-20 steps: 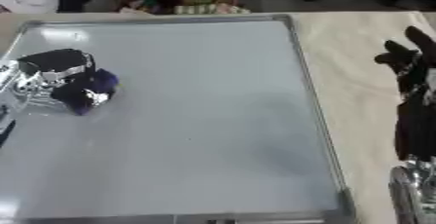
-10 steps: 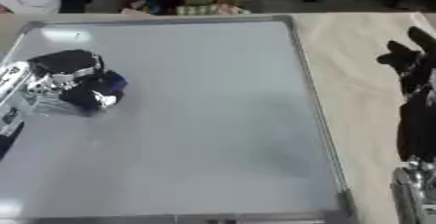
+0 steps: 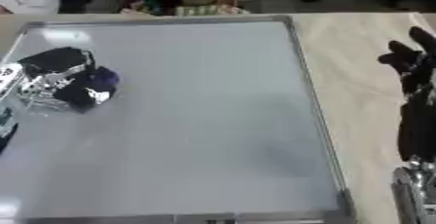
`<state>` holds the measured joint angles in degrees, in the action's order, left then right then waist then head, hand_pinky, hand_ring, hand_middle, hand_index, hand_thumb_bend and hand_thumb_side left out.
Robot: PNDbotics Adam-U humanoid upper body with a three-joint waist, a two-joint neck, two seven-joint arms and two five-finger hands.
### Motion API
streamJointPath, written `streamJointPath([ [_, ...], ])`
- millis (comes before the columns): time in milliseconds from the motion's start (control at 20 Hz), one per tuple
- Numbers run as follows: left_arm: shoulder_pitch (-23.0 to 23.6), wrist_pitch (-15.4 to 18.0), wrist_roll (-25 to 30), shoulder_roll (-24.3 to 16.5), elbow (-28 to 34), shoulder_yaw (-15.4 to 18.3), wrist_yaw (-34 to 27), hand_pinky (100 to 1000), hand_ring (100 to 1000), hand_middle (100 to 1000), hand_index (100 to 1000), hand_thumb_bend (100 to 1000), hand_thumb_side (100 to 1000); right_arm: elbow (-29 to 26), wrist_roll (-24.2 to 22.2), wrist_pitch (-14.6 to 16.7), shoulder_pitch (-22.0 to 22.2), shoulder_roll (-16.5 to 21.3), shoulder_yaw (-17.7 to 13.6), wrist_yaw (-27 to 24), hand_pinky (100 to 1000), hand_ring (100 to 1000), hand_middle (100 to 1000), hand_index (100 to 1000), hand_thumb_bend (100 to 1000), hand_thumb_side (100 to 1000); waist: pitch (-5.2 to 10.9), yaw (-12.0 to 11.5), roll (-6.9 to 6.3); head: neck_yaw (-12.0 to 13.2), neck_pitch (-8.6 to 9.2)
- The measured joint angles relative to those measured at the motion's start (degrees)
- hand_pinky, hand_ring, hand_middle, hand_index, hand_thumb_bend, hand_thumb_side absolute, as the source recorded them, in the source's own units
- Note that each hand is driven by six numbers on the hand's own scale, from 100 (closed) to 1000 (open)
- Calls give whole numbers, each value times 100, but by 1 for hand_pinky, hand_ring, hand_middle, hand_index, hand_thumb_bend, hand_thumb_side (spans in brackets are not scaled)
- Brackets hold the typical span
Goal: Wipe the whiteboard clean with a brush.
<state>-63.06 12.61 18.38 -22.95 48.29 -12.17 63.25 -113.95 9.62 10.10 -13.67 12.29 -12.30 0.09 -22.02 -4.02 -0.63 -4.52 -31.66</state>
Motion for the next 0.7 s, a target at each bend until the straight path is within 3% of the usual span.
streamJointPath([
  [700,70,-346,-272,-326,-305,368,-19,370,460,254,390,163,593,0,23,18,0,0,-1,2,906,876,552,895,145,1000,-24,-31,8,-20,3],
])
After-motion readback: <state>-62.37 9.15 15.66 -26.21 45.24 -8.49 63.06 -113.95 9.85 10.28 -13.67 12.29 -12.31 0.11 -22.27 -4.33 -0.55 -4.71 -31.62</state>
